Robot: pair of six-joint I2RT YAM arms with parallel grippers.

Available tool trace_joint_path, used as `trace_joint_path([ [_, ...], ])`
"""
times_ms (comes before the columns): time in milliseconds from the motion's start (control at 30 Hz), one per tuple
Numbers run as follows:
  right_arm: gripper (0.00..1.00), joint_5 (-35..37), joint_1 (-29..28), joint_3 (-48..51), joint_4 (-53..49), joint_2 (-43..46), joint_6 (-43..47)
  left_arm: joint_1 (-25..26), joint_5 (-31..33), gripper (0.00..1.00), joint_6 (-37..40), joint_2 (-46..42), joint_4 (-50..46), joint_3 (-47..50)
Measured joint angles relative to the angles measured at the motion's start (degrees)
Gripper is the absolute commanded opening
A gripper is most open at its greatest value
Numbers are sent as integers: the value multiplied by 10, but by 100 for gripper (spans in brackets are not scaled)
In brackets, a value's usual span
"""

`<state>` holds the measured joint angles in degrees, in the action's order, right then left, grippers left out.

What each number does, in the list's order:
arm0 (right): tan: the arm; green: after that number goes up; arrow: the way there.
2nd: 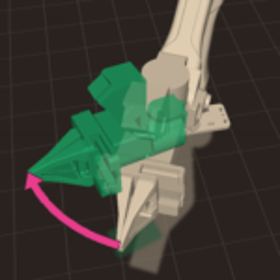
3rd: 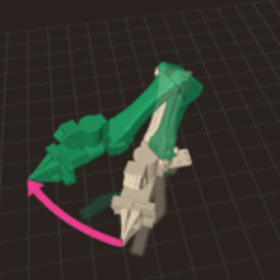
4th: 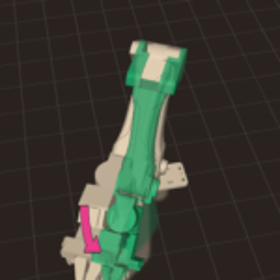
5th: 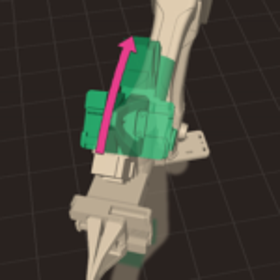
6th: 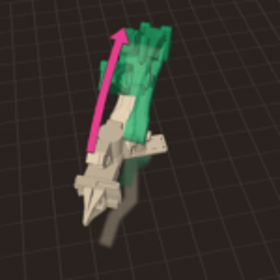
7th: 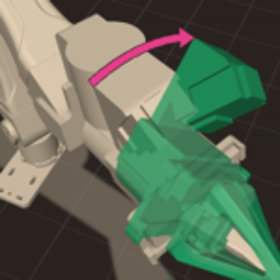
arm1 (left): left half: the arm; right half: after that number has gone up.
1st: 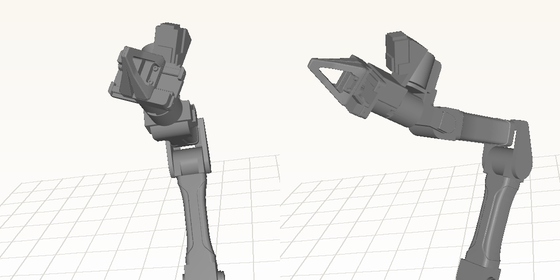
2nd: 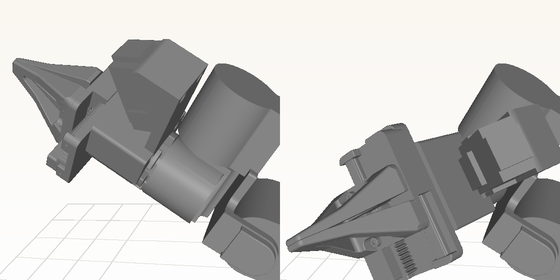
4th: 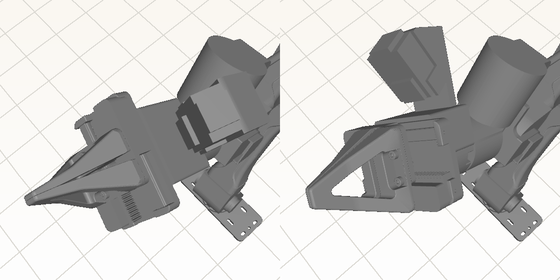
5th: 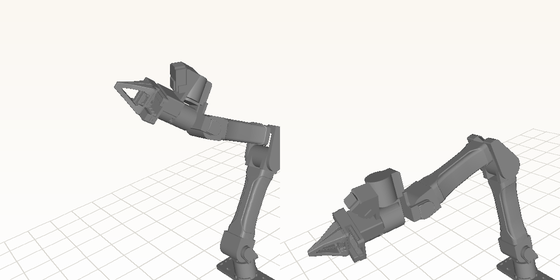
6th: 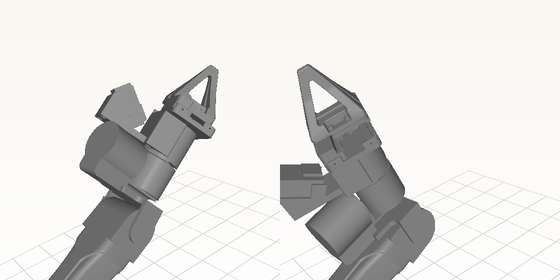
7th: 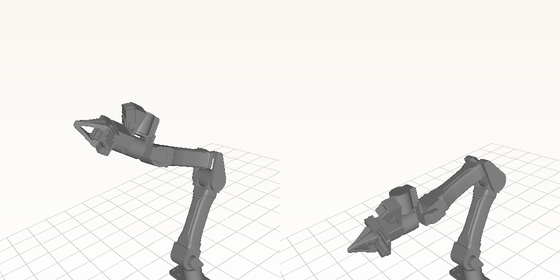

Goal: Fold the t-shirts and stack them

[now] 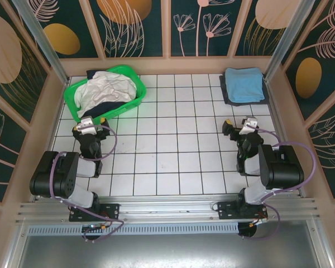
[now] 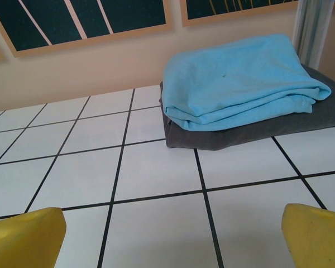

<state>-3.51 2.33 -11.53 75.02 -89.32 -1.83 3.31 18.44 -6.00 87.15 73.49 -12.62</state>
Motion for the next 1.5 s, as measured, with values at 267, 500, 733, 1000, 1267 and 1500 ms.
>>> trace_joint_path([
  [267,99,-1,0,0,0,0,0,0,0,99,0,0,0,0],
  [500,99,-1,0,0,0,0,0,0,0,99,0,0,0,0],
  [733,99,16,-3,-2,-10,5,0,0,7,99,-2,-53,-72,-8],
  [1000,99,67,-35,-85,-228,178,-97,0,57,99,-204,-278,-453,-254],
  [1267,99,-73,-7,-102,-367,180,-237,21,-76,99,-273,-107,-599,-429],
  [1500,99,-118,-65,-106,-448,180,-242,111,-92,99,-270,96,-725,-601],
])
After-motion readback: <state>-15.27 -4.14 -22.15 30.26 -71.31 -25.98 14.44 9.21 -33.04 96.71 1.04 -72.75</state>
